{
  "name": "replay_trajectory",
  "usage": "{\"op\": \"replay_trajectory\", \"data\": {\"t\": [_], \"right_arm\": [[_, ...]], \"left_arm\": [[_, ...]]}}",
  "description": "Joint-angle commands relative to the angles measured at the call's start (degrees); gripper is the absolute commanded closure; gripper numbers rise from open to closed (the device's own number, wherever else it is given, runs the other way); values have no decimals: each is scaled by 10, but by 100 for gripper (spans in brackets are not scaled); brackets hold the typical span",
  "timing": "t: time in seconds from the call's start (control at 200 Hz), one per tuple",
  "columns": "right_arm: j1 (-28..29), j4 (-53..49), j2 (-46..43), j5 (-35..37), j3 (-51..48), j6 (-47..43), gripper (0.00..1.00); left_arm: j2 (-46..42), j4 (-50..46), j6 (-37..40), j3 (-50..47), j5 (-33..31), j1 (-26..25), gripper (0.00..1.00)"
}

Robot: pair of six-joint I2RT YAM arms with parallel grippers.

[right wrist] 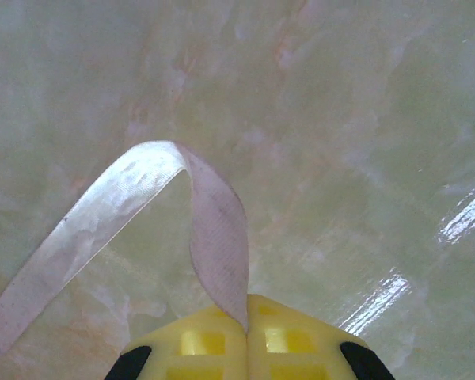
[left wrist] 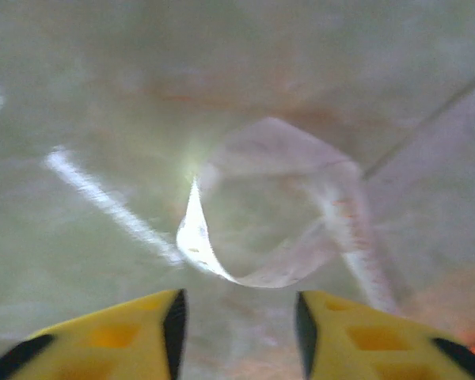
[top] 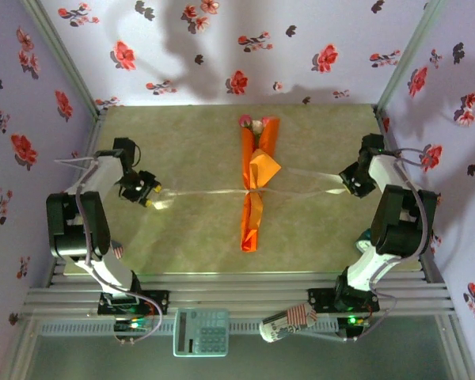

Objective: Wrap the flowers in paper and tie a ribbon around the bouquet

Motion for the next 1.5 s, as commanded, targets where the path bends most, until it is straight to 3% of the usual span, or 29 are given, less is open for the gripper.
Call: {"op": "replay_trajectory", "data": {"t": [0.0,0.07,0.245,0.385,0.505,0.79,1.125,1.365,1.495], "right_arm": [[5,-11,-12,18,2,10,100],[8,-12,-10,16,5,9,100],[14,-11,-10,12,6,7,100],[17,-10,-10,13,6,1,100],[18,-10,-9,11,6,-1,100],[19,-5,-11,8,-3,-1,100],[19,-6,-7,9,4,-2,100],[20,-6,-6,8,6,-4,100],[20,-7,-7,8,5,-5,100]], "left_arm": [[-43,-111,-36,24,-102,-15,40],[-57,-132,-63,38,-108,-34,32],[-71,-99,-212,52,-70,-119,33],[-19,6,-354,52,-33,-159,33],[60,30,-409,95,-25,-160,33],[187,6,-424,182,-31,-140,36],[195,-69,-410,189,-51,-150,39],[200,2,-427,155,-35,-150,39],[218,22,-428,163,-38,-144,45]]}}
